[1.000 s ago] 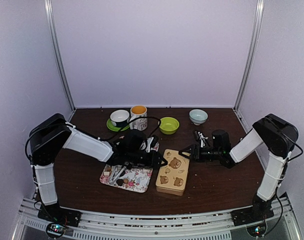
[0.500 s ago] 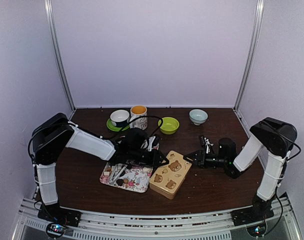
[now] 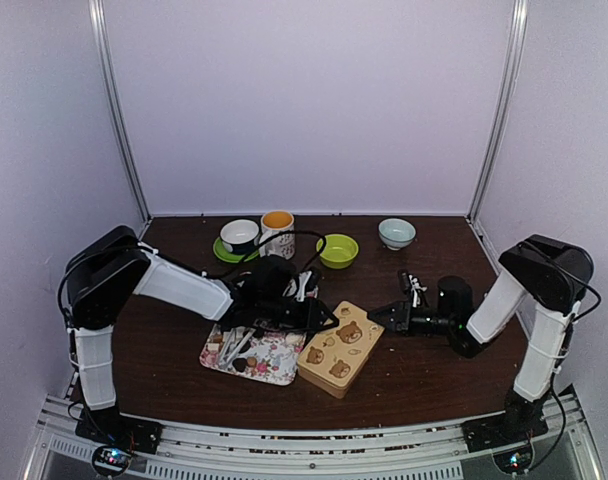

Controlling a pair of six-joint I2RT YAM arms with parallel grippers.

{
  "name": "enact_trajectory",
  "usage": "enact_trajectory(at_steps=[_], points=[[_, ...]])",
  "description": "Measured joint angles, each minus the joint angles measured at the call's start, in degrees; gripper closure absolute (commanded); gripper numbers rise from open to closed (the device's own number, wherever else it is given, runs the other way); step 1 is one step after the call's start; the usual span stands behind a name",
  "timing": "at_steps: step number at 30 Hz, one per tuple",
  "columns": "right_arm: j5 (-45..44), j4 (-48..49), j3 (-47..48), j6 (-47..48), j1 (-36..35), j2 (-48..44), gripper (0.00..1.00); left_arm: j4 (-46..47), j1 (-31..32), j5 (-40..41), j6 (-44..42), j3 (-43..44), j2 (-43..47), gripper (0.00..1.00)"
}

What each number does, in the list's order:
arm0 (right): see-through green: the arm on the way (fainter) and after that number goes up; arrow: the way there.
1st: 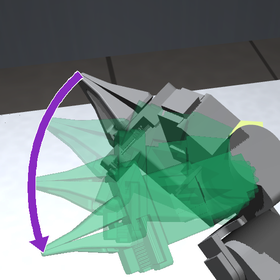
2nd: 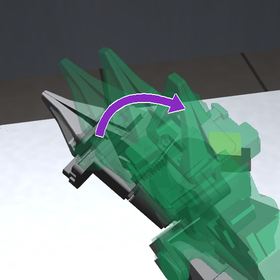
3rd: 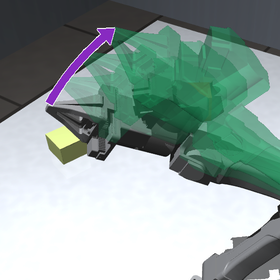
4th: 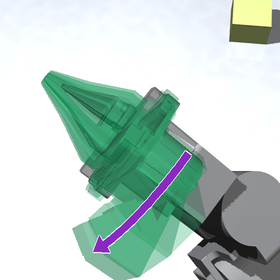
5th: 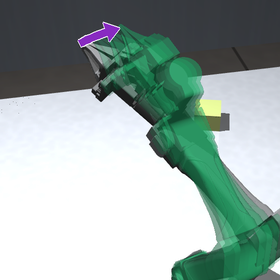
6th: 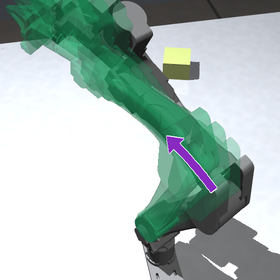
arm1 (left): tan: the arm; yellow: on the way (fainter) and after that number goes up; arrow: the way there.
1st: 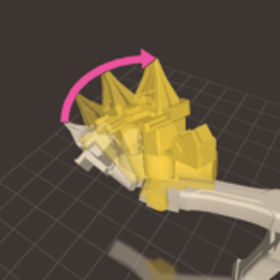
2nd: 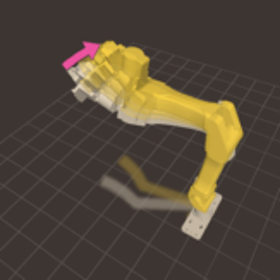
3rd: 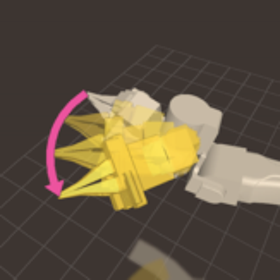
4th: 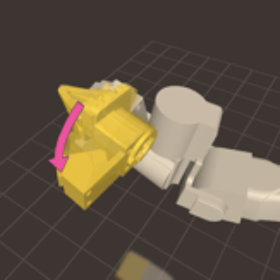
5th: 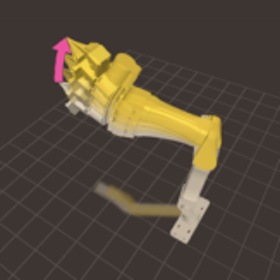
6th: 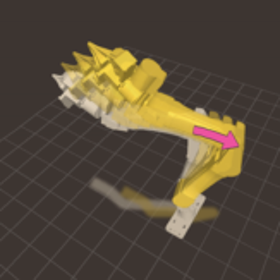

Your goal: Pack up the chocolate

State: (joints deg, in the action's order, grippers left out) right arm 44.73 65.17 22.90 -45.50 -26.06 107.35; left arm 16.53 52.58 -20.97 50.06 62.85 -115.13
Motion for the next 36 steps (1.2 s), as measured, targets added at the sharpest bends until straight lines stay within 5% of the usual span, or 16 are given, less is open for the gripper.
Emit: enact_trajectory(at_steps=[5,10,14,27,36], points=[[-1.4,0.7,-2.7,-0.3,-0.1,-2.0,0.78,-0.1,0.5,0.3,0.0,1.5,-1.0,0.66],[-2.7,0.9,-5.5,-1.6,-0.1,-3.2,0.3,-0.3,0.8,0.2,-0.3,3.8,-2.3,0.71],[-2.8,0.1,-5.0,-2.7,-0.3,-3.3,0.19,-0.6,0.9,-0.3,-0.9,5.2,-3.4,0.71],[-0.9,-20.4,8.5,4.4,1.4,-3.3,0.2,-5.9,1.1,-0.9,-4.2,9.2,-4.5,0.71],[5.6,-31.3,16.6,9.5,2.0,-0.7,0.53,-8.5,1.2,-1.4,-5.9,11.9,-5.6,0.71]])
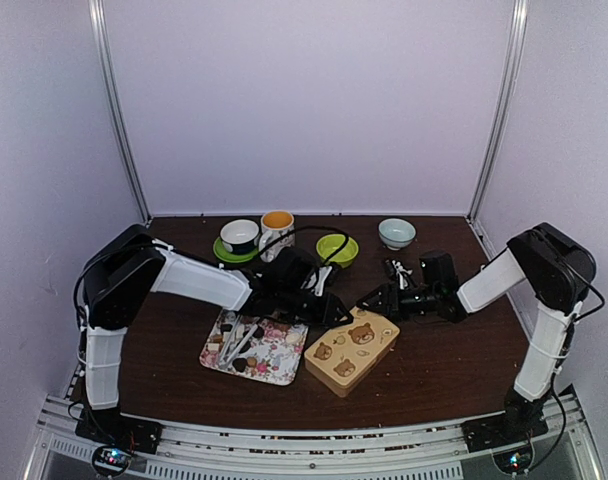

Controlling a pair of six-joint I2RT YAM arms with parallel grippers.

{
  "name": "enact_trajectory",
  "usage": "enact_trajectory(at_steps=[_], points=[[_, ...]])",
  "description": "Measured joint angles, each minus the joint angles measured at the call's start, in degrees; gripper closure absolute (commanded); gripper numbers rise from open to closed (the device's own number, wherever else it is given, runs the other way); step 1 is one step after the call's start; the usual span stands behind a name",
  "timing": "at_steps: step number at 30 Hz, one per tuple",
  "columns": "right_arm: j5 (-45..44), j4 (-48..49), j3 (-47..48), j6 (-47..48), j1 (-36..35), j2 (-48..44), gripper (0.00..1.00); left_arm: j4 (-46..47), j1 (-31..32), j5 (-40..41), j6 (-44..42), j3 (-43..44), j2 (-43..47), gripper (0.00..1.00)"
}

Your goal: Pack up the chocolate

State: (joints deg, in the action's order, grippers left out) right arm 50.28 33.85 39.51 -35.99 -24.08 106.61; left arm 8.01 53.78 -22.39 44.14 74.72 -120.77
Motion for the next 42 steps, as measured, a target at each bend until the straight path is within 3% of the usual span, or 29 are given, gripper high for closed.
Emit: enact_trajectory(at_steps=[7,14,22,26,29,34,42], points=[[4.3,7.4,-0.8,-3.0,0.5,3.1,0.73,-0.3,0.0,0.1,-0.4,0.5,-0.3,0.71],[6.2,17.5,-1.6,-6.1,1.1,6.5,0.79,0.9,0.0,0.2,-0.5,1.5,-1.6,0.71],[5.9,20.2,-2.7,-6.5,1.2,6.8,0.87,2.5,0.0,0.2,-0.4,1.9,-2.4,0.71],[4.1,19.8,-3.8,-6.4,1.0,5.5,0.82,2.8,0.0,0.1,-0.4,1.9,-2.6,0.7],[1.3,17.6,-5.0,-6.2,0.7,2.6,0.72,2.9,0.3,0.3,-0.5,2.4,-2.8,0.66],[-5.5,2.7,-6.6,-3.0,0.3,-7.0,0.68,-2.8,0.7,2.8,-3.1,5.2,-2.6,0.56],[-11.7,-13.6,-5.9,2.8,0.3,-17.1,0.5,-15.8,0.8,7.6,-8.7,8.2,0.5,0.43]])
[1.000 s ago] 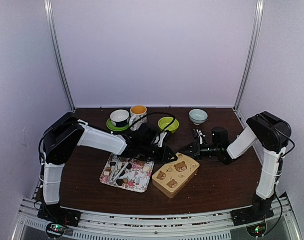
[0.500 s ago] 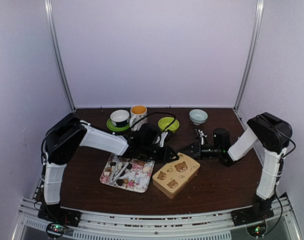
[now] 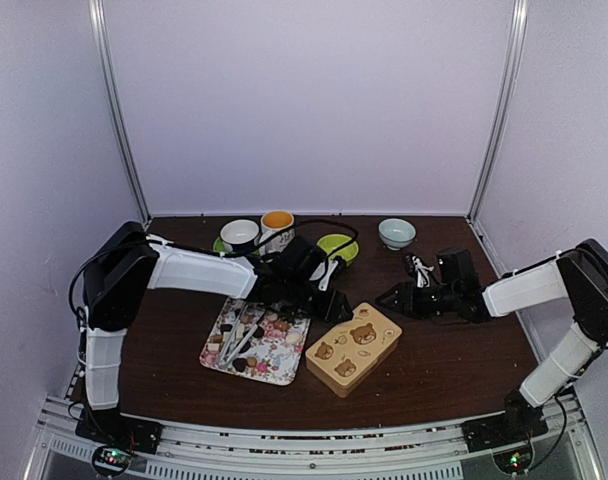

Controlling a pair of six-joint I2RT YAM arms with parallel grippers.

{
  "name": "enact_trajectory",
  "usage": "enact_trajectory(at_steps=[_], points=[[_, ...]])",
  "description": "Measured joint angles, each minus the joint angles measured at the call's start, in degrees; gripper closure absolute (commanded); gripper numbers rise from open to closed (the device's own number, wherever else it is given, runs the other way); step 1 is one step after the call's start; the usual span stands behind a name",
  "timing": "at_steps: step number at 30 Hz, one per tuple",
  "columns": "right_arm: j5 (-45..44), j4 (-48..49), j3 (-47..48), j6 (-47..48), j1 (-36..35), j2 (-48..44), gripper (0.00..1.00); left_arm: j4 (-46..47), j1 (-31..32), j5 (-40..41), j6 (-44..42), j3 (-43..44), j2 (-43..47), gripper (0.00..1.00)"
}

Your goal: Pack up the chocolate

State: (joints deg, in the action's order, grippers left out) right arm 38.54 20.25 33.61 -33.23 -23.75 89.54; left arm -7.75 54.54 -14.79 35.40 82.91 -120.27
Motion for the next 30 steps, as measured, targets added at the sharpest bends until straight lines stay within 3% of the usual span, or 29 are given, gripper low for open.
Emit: enact_trajectory(at_steps=[6,10,15,17,21,30], points=[[-2.0,-6.8,-1.2,3.1,0.0,-5.4,0.48,-5.8,0.3,0.9,-1.7,-2.3,8.4,0.49],[-2.5,-10.7,-3.5,4.8,0.0,-10.3,0.54,-7.4,2.5,0.8,-2.1,-7.5,16.0,0.68],[-1.2,-11.9,-6.6,4.4,-0.4,-18.6,0.62,-6.5,7.6,-1.6,-2.4,-13.9,21.5,1.0],[-0.1,-11.4,-7.2,3.3,-1.0,-21.3,0.71,-5.0,9.5,-3.2,-2.9,-16.2,21.8,1.0],[1.7,-7.1,-7.2,0.8,-2.4,-22.0,1.0,-1.0,10.8,-6.0,-2.8,-18.4,20.2,1.0],[3.1,4.5,-2.1,-6.9,-6.6,-11.5,1.0,8.3,12.6,-8.3,-2.3,-18.4,14.4,1.0]])
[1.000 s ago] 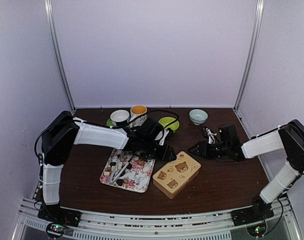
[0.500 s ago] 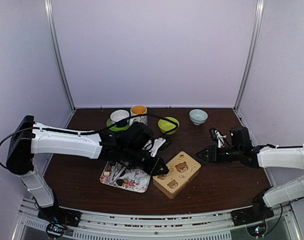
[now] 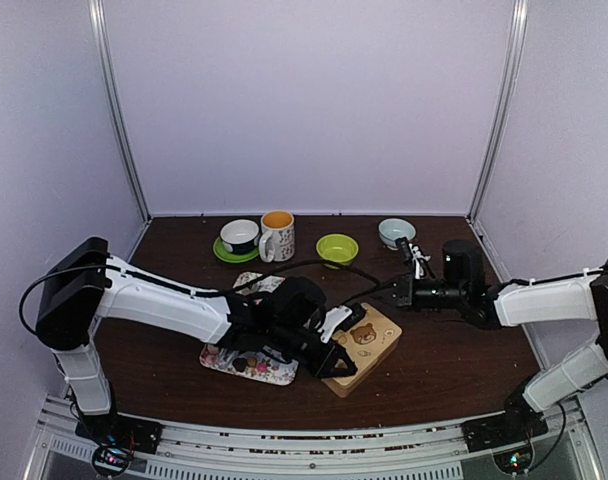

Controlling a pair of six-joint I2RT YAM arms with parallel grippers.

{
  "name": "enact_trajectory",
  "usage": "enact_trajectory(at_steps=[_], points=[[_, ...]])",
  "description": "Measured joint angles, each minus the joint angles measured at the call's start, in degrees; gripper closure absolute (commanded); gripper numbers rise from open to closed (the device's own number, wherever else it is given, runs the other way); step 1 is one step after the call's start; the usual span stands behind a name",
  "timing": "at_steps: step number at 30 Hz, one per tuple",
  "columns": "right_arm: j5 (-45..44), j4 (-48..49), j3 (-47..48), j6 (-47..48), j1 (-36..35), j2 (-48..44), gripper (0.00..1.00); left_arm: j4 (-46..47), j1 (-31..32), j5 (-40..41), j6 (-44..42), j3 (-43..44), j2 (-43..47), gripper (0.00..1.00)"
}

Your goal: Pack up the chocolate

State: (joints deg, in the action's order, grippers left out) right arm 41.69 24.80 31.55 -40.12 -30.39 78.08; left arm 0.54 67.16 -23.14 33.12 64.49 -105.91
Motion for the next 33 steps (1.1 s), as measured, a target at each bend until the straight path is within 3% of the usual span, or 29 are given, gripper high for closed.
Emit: enact_trajectory(at_steps=[4,8,10,15,26,33], points=[[0.7,6.7,2.7,-2.2,-0.5,7.0,1.0,2.4,0.1,-0.5,1.1,-0.2,-3.1,1.0],[1.4,10.2,6.3,-4.4,-0.1,21.8,1.0,5.8,0.0,-2.6,2.8,0.2,-5.9,1.0],[3.5,16.6,6.0,-7.3,0.7,27.8,1.0,7.0,0.2,-3.1,3.7,-0.3,-6.2,1.0],[5.0,25.9,5.1,-13.8,1.5,30.5,1.0,6.9,0.9,-3.9,4.5,-1.6,-6.4,1.0],[2.8,4.5,9.1,-7.3,1.7,16.0,1.0,4.6,0.9,-2.4,4.0,-1.8,-7.0,1.0],[1.8,-3.1,10.2,-3.0,1.7,15.2,1.0,-1.5,0.4,1.7,3.1,-1.8,-1.7,1.0]])
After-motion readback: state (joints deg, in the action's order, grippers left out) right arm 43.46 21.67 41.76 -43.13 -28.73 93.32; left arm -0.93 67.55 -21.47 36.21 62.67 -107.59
